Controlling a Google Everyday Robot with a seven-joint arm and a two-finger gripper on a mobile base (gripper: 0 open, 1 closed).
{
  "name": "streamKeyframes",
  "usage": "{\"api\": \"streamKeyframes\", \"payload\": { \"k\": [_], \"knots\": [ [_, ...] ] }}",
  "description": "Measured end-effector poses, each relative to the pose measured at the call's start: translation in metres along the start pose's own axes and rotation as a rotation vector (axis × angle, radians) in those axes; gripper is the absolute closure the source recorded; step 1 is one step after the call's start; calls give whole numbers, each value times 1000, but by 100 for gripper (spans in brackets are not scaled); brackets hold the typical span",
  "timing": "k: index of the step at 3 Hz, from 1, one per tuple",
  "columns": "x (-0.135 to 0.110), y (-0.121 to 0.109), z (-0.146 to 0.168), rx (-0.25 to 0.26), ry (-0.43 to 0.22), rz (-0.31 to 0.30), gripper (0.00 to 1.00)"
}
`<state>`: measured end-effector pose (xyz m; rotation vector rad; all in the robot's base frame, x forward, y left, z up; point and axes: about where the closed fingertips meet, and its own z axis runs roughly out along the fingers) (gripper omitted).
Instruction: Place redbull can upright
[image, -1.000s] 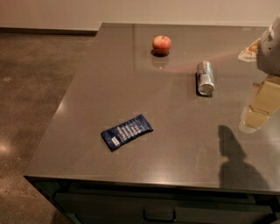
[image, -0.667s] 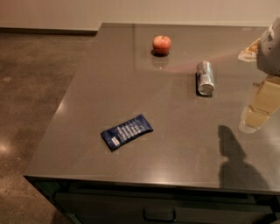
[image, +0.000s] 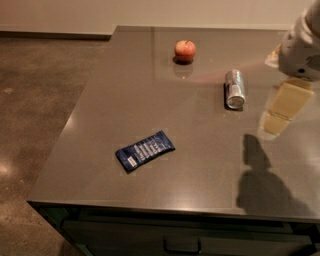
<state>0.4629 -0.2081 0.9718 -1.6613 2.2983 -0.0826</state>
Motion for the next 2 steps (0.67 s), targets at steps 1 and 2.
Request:
{"api": "streamKeyframes", "payload": {
  "k": [1,2],
  "knots": [
    [-10,-29,18,3,6,121,0],
    [-14,-63,34,36,13,297,0]
  ]
}}
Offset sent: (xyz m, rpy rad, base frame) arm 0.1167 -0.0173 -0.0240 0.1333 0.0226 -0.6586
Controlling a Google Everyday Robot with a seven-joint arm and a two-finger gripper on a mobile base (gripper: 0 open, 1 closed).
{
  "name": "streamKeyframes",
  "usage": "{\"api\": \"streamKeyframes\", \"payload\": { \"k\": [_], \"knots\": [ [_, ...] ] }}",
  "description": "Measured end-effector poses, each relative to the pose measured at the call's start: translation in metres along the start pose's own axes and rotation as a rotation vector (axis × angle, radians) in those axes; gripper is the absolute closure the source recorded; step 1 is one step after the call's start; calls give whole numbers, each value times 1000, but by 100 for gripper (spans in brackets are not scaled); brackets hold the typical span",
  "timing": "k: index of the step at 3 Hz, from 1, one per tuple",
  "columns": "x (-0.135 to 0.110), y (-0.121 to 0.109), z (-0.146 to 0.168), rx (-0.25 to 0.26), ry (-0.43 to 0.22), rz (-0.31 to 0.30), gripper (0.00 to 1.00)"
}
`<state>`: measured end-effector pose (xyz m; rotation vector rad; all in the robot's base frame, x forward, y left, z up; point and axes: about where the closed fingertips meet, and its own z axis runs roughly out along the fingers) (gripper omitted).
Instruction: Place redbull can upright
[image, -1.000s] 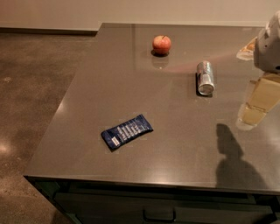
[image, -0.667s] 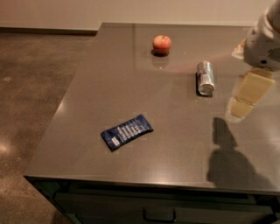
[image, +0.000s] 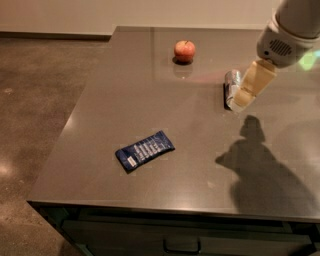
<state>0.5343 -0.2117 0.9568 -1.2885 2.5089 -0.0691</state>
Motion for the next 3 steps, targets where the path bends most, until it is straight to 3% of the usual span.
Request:
{"api": "streamKeyframes", "payload": {
  "k": [2,3],
  "knots": [
    [-17,-54,23,105,59,357,0],
    [-16,-74,35,110,72,525,0]
  ]
}}
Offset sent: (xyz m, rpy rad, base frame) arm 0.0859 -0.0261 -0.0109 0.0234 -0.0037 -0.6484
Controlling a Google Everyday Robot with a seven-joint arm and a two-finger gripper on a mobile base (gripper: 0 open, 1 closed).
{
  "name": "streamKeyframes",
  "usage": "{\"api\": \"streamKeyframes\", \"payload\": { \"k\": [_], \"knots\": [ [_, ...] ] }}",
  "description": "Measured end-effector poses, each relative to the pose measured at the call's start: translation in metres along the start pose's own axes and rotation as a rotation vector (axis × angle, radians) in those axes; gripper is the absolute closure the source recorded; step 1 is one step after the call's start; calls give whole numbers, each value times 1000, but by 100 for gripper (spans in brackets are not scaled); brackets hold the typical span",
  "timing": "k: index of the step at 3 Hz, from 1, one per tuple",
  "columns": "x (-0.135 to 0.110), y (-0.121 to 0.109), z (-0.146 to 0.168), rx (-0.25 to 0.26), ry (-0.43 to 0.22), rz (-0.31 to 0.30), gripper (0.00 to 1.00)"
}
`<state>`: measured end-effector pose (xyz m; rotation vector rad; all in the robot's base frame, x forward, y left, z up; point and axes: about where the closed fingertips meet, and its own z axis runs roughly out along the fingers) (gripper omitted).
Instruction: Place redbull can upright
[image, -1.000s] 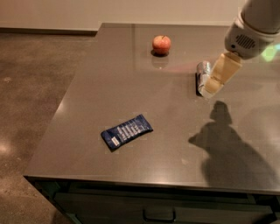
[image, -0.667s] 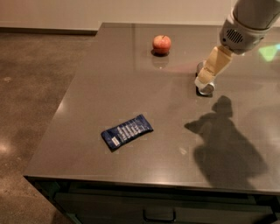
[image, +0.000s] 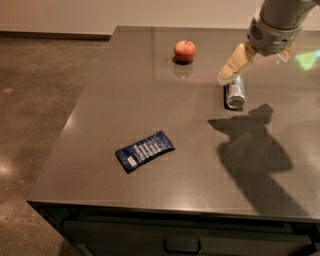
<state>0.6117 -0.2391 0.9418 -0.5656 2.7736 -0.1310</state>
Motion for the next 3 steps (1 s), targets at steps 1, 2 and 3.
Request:
{"api": "streamKeyframes", "payload": {
  "k": [1,2,3],
  "knots": [
    [-10,-15,19,-11,29,131,0],
    [-20,-24,41,-27,63,208,0],
    [-32,-25,64,-50,90,242,0]
  ]
}}
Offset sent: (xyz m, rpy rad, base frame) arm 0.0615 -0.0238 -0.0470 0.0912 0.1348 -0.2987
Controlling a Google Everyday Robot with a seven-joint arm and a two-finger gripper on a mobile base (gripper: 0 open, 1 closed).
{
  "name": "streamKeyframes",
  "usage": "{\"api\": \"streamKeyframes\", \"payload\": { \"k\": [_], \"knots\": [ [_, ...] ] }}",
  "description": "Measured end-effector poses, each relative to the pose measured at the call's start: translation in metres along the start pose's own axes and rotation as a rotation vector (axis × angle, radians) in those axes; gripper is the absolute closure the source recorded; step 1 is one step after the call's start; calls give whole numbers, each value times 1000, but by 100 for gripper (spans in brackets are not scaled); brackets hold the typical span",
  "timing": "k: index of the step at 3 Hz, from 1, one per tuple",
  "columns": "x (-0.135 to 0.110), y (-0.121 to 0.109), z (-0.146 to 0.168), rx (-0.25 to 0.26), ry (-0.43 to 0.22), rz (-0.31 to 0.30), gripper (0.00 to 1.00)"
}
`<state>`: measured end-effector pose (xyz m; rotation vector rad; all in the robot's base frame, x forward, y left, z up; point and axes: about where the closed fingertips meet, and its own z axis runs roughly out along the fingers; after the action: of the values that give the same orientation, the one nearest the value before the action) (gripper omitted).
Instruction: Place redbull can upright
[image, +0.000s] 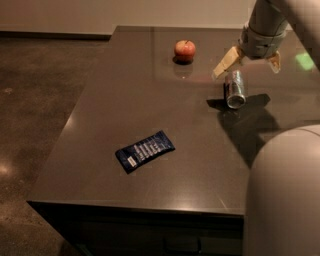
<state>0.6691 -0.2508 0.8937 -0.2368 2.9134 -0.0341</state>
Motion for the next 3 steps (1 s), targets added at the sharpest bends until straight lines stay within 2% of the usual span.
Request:
{"api": "streamKeyframes", "payload": {
  "k": [3],
  "knots": [
    [-21,6,48,-44,64,30,0]
  ]
}}
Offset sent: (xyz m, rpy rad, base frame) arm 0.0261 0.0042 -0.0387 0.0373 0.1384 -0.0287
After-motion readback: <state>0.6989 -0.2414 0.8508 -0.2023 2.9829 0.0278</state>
